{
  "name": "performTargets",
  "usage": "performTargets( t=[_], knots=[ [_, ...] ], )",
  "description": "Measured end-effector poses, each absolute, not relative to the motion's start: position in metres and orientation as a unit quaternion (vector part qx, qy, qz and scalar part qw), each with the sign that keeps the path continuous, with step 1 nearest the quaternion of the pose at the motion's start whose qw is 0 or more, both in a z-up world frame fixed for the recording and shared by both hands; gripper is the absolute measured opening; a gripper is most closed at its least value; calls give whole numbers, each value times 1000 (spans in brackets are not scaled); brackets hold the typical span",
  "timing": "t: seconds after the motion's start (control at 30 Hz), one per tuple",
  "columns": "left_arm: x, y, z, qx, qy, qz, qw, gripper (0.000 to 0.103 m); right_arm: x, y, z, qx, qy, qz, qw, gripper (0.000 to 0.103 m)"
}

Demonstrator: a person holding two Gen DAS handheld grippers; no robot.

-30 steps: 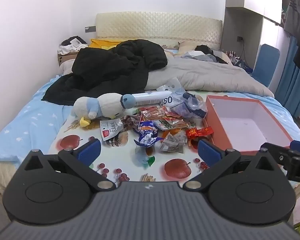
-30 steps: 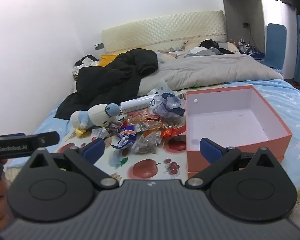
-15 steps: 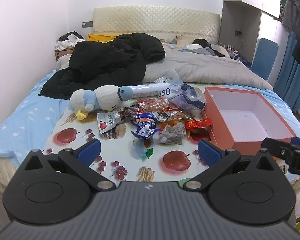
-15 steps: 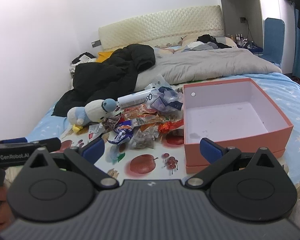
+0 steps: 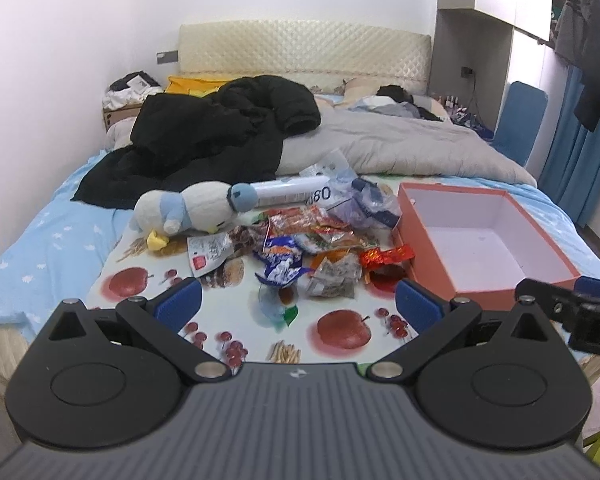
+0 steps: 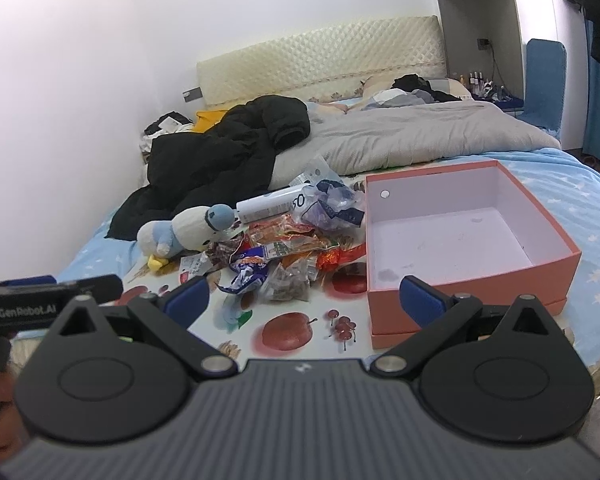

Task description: Organize snacks

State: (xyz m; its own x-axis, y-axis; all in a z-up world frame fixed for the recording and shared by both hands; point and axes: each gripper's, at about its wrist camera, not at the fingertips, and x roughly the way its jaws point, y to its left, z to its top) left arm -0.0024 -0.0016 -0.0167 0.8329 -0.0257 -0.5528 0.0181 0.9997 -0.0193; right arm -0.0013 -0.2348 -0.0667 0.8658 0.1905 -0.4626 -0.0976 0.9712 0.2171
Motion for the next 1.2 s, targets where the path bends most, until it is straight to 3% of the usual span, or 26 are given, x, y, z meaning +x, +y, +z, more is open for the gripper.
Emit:
performTargets(
  t=[1.2],
  knots=[
    [3,-7,-17,-4,306,-28,952,103,-4,-240,-64,96,248,91,960,103]
  ],
)
